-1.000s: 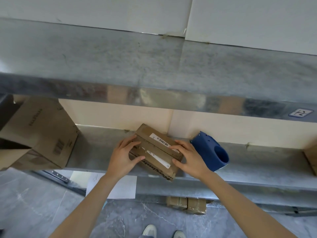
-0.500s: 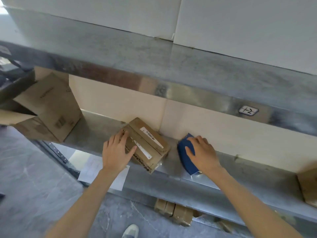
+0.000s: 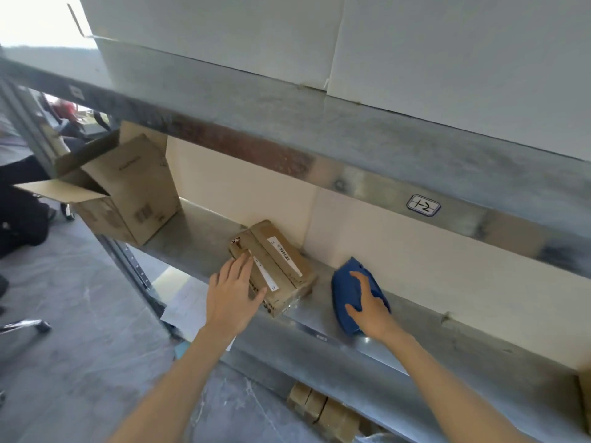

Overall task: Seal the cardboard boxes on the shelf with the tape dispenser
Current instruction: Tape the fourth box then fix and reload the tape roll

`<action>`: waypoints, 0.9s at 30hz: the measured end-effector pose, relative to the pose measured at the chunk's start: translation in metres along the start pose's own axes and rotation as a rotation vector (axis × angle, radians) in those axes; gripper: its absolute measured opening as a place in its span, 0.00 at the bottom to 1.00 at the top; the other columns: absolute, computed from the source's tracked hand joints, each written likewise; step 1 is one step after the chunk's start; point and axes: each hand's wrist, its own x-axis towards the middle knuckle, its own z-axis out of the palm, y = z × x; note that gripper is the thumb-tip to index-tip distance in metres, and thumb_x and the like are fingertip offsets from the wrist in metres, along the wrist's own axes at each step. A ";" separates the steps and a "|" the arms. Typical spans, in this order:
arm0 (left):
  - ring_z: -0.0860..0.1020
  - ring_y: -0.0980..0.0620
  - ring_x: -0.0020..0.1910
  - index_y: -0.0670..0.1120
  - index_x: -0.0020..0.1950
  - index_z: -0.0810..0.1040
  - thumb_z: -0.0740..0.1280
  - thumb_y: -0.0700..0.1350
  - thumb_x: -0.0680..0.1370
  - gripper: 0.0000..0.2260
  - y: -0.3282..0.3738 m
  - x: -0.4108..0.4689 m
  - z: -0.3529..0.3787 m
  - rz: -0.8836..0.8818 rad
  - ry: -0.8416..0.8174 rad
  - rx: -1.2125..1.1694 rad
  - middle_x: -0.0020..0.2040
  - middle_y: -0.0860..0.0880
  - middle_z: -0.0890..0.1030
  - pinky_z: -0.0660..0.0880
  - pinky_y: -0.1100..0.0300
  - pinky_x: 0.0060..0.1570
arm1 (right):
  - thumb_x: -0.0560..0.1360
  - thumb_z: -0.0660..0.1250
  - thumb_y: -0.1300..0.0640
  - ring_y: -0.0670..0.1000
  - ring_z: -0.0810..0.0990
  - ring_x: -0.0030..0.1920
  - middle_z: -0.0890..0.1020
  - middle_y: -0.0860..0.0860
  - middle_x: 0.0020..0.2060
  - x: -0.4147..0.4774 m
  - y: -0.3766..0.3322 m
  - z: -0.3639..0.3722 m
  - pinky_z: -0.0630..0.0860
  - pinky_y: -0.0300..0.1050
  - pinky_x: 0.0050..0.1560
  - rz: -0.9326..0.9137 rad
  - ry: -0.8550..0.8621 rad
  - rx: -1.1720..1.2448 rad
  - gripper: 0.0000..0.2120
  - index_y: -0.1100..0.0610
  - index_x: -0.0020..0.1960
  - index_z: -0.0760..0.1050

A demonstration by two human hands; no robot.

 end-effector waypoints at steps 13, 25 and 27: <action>0.63 0.45 0.77 0.46 0.76 0.68 0.66 0.60 0.79 0.29 0.004 -0.010 -0.002 -0.041 -0.060 -0.010 0.76 0.47 0.68 0.62 0.47 0.73 | 0.74 0.57 0.70 0.49 0.62 0.25 0.71 0.57 0.38 0.025 0.000 -0.011 0.58 0.42 0.25 0.101 -0.064 0.063 0.43 0.37 0.78 0.44; 0.60 0.51 0.77 0.50 0.76 0.68 0.64 0.54 0.81 0.24 0.014 -0.001 -0.018 0.019 -0.093 -0.150 0.76 0.52 0.67 0.60 0.52 0.72 | 0.83 0.56 0.48 0.51 0.75 0.30 0.73 0.49 0.27 0.006 -0.037 -0.044 0.69 0.46 0.34 -0.208 0.181 -0.222 0.20 0.38 0.74 0.60; 0.61 0.51 0.76 0.50 0.74 0.70 0.64 0.52 0.82 0.21 0.020 0.002 -0.023 0.048 -0.088 -0.180 0.75 0.52 0.69 0.61 0.53 0.70 | 0.83 0.56 0.47 0.49 0.74 0.28 0.73 0.48 0.26 0.002 -0.044 -0.050 0.69 0.44 0.33 -0.271 0.170 -0.277 0.18 0.38 0.72 0.62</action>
